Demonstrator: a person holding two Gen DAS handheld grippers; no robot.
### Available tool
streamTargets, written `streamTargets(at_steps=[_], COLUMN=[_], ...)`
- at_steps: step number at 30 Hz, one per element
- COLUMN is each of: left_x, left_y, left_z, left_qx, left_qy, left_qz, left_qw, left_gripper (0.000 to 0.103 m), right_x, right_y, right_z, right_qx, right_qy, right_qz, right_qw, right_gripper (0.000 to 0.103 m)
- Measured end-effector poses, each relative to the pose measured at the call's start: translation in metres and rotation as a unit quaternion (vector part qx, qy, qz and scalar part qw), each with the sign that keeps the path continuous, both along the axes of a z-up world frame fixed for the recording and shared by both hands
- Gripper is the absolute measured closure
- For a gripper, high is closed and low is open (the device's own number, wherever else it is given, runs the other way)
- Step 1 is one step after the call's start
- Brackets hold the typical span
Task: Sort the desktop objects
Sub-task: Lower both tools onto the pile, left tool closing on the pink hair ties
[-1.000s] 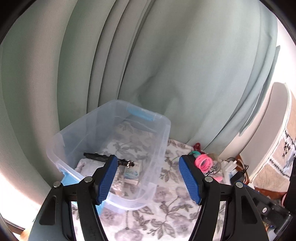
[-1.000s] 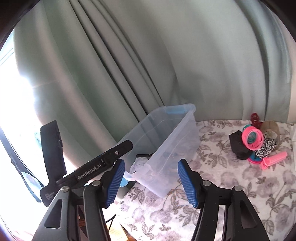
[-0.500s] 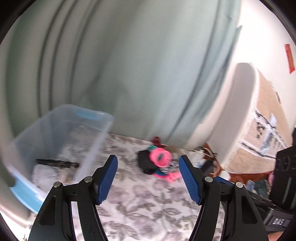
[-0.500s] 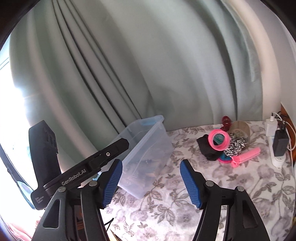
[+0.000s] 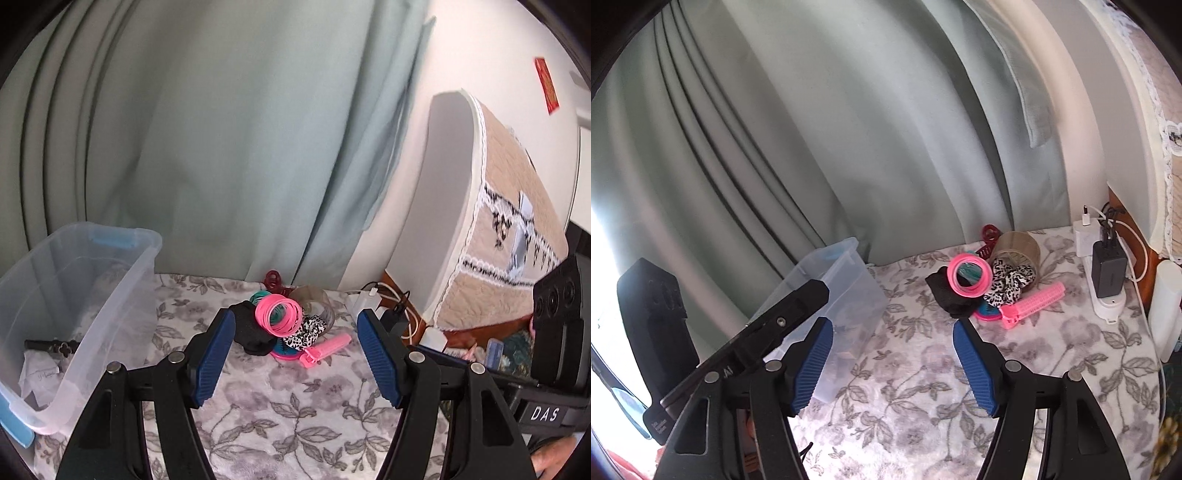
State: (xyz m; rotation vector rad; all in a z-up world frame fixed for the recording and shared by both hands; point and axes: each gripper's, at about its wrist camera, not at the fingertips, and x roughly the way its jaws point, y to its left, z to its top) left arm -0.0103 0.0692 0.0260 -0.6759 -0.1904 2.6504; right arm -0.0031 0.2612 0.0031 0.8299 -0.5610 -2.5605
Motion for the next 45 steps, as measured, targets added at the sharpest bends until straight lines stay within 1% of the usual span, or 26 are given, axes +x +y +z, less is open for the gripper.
streamTargets(at_steps=[2,5,7,17,25,31,33,35,37,39,41,45], left_x=[-0.006,-0.018,-0.027,-0.074,-0.119,-0.152,-0.160,-0.166,-0.173,-0.179,-0.183,-0.192], left_y=[0.004,0.004,0.007,0.025,0.037,0.053,0.057,0.061,0.064,0.067,0.068,0.065], left_z=[-0.004,-0.013,-0.020,-0.055,-0.082,-0.102,-0.105,-0.107,-0.110,-0.114,-0.118,-0.124], left_qx=[-0.004,0.006,0.003,-0.038,-0.062,-0.093,-0.102,-0.112,-0.119,-0.125,-0.126,-0.122], left_qy=[-0.008,-0.026,-0.034,-0.074,-0.086,-0.097,-0.092,-0.088,-0.087,-0.085,-0.086,-0.090], left_qz=[-0.003,-0.006,-0.007,-0.025,-0.013,-0.006,-0.003,0.003,0.004,0.006,0.008,0.013], left_qw=[1.0000,0.9996,0.9994,0.9962,0.9942,0.9908,0.9905,0.9899,0.9891,0.9884,0.9883,0.9884], left_gripper=[0.033,0.033,0.033,0.033,0.033,0.034,0.034,0.035,0.044,0.048,0.050,0.050], right_x=[-0.006,-0.015,-0.022,-0.064,-0.098,-0.123,-0.133,-0.143,-0.153,-0.163,-0.172,-0.189], right_y=[0.003,0.006,0.009,0.023,0.045,0.053,0.054,0.056,0.058,0.059,0.058,0.056], right_z=[-0.003,-0.011,-0.016,-0.047,-0.080,-0.094,-0.097,-0.100,-0.104,-0.107,-0.110,-0.117], right_qx=[0.001,0.002,0.002,0.009,0.013,0.023,0.033,0.044,0.054,0.063,0.069,0.082], right_qy=[-0.006,-0.017,-0.026,-0.076,-0.126,-0.146,-0.149,-0.151,-0.156,-0.158,-0.157,-0.156], right_qz=[-0.002,-0.006,-0.008,-0.026,-0.069,-0.086,-0.090,-0.098,-0.107,-0.111,-0.111,-0.109], right_qw=[1.000,1.000,1.000,0.997,0.990,0.985,0.984,0.983,0.980,0.979,0.979,0.978], right_gripper=[0.032,0.032,0.032,0.032,0.032,0.032,0.032,0.032,0.033,0.034,0.034,0.037])
